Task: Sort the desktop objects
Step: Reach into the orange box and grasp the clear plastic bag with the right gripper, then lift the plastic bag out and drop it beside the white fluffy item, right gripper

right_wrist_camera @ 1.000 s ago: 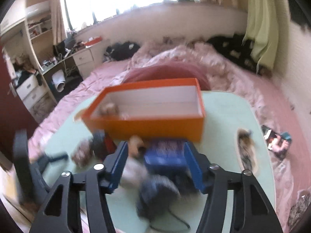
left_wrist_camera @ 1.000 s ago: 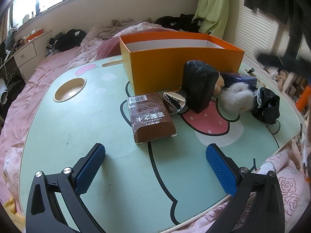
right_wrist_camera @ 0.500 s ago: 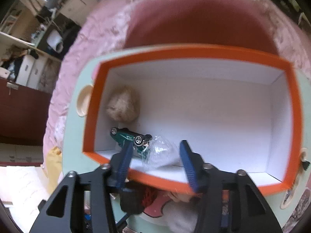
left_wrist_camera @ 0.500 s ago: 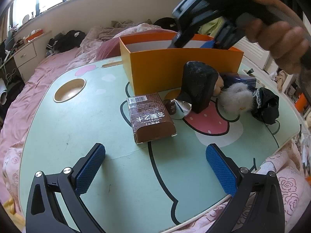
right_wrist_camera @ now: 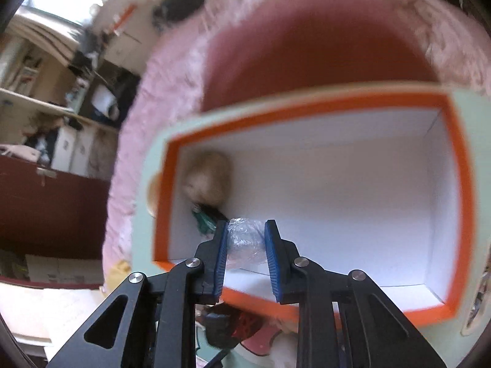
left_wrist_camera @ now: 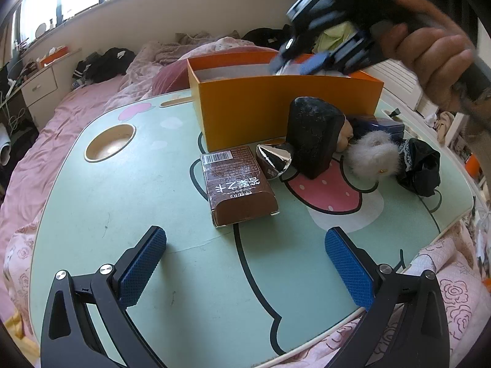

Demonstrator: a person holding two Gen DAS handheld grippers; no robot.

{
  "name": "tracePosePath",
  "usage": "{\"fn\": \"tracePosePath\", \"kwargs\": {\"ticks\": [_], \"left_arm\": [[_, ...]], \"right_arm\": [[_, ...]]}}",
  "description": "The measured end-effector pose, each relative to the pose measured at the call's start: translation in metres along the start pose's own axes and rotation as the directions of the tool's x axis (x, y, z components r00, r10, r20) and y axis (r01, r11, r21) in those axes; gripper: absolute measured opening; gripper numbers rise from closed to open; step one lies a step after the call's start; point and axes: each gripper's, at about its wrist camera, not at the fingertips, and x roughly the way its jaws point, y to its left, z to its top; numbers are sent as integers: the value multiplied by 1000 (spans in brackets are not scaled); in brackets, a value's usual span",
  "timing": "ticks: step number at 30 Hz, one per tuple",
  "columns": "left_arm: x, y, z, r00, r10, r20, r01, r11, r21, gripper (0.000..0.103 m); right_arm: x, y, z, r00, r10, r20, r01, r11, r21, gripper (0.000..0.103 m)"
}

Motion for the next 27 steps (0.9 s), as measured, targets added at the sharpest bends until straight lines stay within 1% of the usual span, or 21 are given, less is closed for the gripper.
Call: {"fn": "tracePosePath", "kwargs": {"ticks": [3,6,8,11,12,14,15,16,17,18,19,22,23,25,26,27], "left_arm": [[0,0,0,1000,0,0,0,1000,0,103],[0,0,0,1000,1,0,-1,1000,0,103],[0,0,0,1000,0,1,0,1000,0,103],[0,0,0,1000,0,0,0,1000,0,103],[0,0,0,1000,1,0,-1,1000,0,103],[0,0,0,1000,0,1,0,1000,0,103],[0,0,0,1000,0,1,0,1000,-1,103],[0,0,0,1000,0,1,0,1000,0,103],[0,0,0,1000,0,1,0,1000,0,103],[0,0,-1,1000,0,1,0,1000,-1,103],[0,0,0,1000,0,1,0,1000,-1,103],[0,0,-1,1000,1,0,-1,1000,-1,103],[0,0,-1,1000,1,0,-1,1000,-1,103],[0,0,-1,1000,1,0,-1,1000,-1,103],[0,0,-1,1000,1,0,-1,1000,-1,103],[0,0,-1,1000,1,0,-1,1000,-1,103]], "right_arm": [[-32,10,-16,996,18,83,-14,999,-48,23],[-53,20,-43,991,35,126,-22,994,-102,23],[-56,25,-64,990,36,134,-17,990,-138,23],[-54,21,-79,992,13,126,8,986,-166,23],[-51,20,-84,992,-5,126,27,985,-172,24],[-45,16,-90,991,-16,132,40,982,-183,27],[-44,15,-92,990,-8,140,33,982,-184,37],[-48,9,-97,988,0,157,29,982,-184,53],[-50,7,-103,983,-3,182,37,982,-183,62],[-53,5,-111,975,-21,220,64,980,-187,71],[-55,5,-119,967,-37,251,89,975,-201,71],[-55,11,-153,945,-87,314,184,937,-297,71],[-54,15,-167,935,-109,338,229,914,-336,71],[-47,21,-196,905,-167,392,331,854,-401,73],[-41,24,-213,890,-190,415,378,817,-436,73],[-36,25,-223,885,-198,421,397,794,-460,73]]}}
